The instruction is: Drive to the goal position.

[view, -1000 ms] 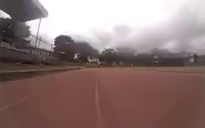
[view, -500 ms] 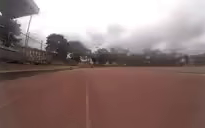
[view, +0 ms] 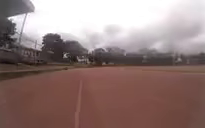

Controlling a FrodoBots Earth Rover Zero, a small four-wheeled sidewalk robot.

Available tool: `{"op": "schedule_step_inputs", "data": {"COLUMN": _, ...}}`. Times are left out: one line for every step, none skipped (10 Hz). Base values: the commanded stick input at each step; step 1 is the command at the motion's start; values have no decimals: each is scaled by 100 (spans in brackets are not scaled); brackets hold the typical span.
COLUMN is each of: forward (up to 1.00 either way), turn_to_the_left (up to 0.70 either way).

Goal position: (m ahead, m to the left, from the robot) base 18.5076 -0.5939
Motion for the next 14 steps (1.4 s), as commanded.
{"op": "schedule_step_inputs", "data": {"forward": 100, "turn_to_the_left": 0}}
{"op": "schedule_step_inputs", "data": {"forward": 100, "turn_to_the_left": 0}}
{"op": "schedule_step_inputs", "data": {"forward": 100, "turn_to_the_left": 0}}
{"op": "schedule_step_inputs", "data": {"forward": 100, "turn_to_the_left": 0}}
{"op": "schedule_step_inputs", "data": {"forward": 100, "turn_to_the_left": 0}}
{"op": "schedule_step_inputs", "data": {"forward": 100, "turn_to_the_left": 0}}
{"op": "schedule_step_inputs", "data": {"forward": 100, "turn_to_the_left": 0}}
{"op": "schedule_step_inputs", "data": {"forward": 100, "turn_to_the_left": 10}}
{"op": "schedule_step_inputs", "data": {"forward": 100, "turn_to_the_left": 25}}
{"op": "schedule_step_inputs", "data": {"forward": 100, "turn_to_the_left": 0}}
{"op": "schedule_step_inputs", "data": {"forward": 100, "turn_to_the_left": 0}}
{"op": "schedule_step_inputs", "data": {"forward": 100, "turn_to_the_left": 0}}
{"op": "schedule_step_inputs", "data": {"forward": 100, "turn_to_the_left": 0}}
{"op": "schedule_step_inputs", "data": {"forward": 100, "turn_to_the_left": 0}}
